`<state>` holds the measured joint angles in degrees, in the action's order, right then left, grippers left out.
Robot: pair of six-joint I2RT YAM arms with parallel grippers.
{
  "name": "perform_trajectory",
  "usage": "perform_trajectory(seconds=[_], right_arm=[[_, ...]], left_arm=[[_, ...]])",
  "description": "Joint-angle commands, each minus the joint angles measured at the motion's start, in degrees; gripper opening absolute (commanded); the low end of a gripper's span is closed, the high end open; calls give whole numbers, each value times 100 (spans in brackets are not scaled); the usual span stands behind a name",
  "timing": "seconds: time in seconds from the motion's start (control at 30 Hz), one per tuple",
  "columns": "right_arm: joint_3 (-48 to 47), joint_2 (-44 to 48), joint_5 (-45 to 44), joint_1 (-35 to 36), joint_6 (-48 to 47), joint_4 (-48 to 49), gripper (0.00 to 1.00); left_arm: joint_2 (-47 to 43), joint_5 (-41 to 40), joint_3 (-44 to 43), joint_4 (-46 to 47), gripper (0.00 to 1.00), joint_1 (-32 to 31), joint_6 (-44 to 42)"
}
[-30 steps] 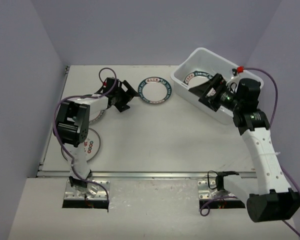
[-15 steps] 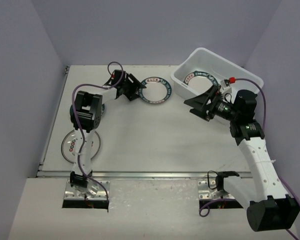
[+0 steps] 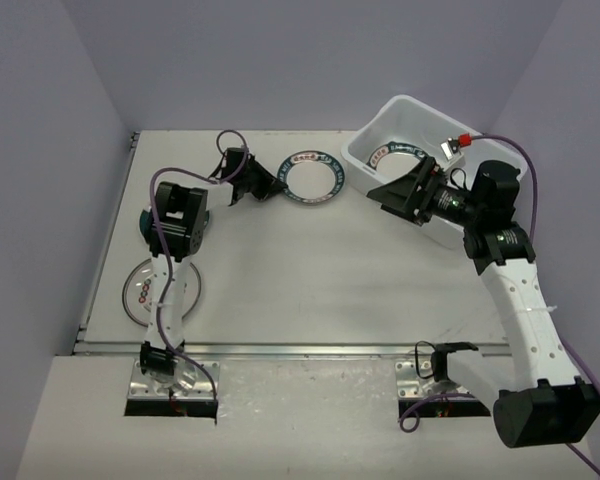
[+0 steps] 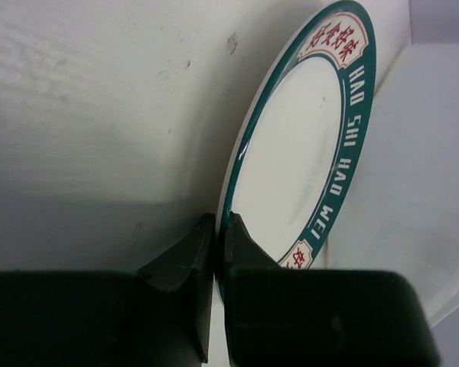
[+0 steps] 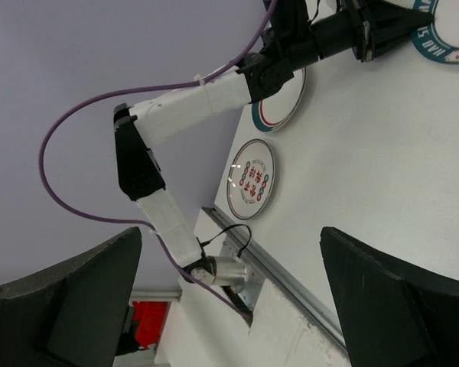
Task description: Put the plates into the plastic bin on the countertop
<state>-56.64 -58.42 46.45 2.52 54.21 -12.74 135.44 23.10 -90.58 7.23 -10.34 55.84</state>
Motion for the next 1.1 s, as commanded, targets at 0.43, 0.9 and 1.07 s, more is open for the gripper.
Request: perform_trajectory(seconds=[0.43,0.9,1.07], right_arm=[[-2704,-2924,-674,618,-2538,-1732,99],[-1773,-3020,773,983,-1370,-100,0],[-1524,-2804,-510,342,-538,-418,0]], left_arm=[[-6123,1112,4227,198,0,-73,-535],[-6841,1785,3896,-310,14,-73,-430],[-6972,-352,2659,-3354,100,-56,-1169]])
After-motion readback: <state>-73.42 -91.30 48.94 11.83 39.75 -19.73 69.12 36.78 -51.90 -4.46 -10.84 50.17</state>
